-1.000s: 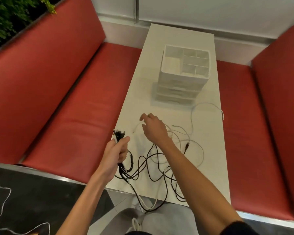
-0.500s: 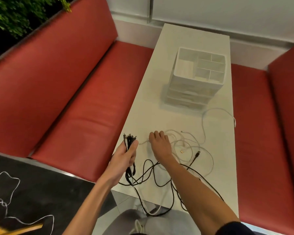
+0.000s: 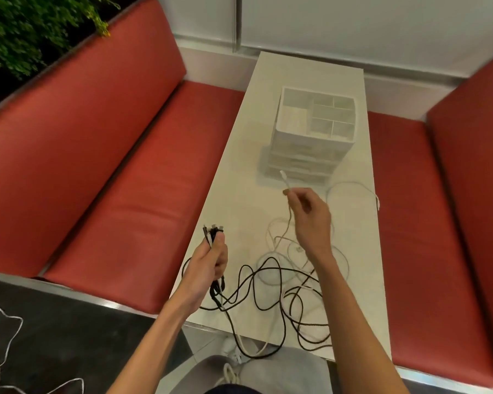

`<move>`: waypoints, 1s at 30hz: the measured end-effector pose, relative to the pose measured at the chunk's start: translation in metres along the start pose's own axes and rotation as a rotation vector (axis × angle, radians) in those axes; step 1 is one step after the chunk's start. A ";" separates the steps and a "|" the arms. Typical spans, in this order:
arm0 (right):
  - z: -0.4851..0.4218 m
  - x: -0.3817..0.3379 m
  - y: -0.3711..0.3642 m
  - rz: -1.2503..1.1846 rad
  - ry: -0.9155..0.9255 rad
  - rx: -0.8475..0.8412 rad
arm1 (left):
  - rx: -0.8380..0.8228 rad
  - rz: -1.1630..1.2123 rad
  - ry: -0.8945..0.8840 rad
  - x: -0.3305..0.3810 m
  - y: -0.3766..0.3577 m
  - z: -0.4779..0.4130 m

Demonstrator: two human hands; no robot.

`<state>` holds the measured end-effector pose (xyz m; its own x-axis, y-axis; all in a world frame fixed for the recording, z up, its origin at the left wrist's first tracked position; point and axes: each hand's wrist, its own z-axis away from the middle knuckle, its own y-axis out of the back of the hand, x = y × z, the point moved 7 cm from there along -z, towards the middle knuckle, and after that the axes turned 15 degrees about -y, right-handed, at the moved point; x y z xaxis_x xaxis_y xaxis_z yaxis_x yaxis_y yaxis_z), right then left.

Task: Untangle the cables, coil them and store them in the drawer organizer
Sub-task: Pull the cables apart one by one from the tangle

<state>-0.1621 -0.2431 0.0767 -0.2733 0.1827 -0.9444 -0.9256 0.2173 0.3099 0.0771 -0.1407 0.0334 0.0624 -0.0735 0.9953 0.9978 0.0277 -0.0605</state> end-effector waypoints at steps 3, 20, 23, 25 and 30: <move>0.011 -0.047 0.044 -0.202 0.016 0.013 | 0.004 0.009 -0.013 0.005 -0.002 0.003; 0.139 -0.042 0.014 -0.242 -0.139 -0.258 | 0.027 0.100 -0.152 0.046 -0.041 0.025; 0.154 -0.035 0.004 -0.219 -0.150 -0.245 | 0.067 0.141 -0.154 0.048 -0.045 0.031; 0.158 -0.034 0.000 -0.215 -0.150 -0.237 | 0.074 0.206 -0.141 0.047 -0.048 0.032; 0.157 -0.026 0.000 -0.166 -0.183 -0.208 | 0.027 0.257 -0.194 0.054 -0.057 0.031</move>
<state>-0.1140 -0.0972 0.1187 -0.0801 0.3344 -0.9390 -0.9924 0.0615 0.1066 0.0225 -0.1152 0.0934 0.3038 0.1303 0.9438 0.9489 0.0478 -0.3121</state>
